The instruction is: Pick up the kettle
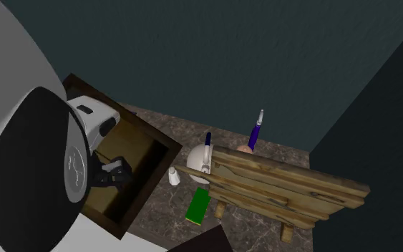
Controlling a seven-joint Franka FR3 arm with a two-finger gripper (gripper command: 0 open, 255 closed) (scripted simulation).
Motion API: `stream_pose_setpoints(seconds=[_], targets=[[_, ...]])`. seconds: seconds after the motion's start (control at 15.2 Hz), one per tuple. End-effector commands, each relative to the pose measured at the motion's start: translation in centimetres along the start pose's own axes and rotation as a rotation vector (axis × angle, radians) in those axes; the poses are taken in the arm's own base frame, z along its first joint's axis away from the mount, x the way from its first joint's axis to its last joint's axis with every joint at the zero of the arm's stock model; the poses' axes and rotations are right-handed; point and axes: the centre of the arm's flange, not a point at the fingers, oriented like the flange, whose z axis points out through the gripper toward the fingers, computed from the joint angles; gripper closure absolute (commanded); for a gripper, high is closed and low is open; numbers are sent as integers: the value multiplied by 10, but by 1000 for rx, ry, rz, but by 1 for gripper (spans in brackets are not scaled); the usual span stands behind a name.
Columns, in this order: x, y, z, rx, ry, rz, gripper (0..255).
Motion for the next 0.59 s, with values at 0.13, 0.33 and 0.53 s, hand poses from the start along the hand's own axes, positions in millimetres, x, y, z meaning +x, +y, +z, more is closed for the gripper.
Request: stream_pose_setpoints(seconds=[0.13,0.33,0.53], targets=[[14,16,15,-7,2,24,0],[34,41,36,-18,4,61,0],[53,66,57,-29,6,97,0]])
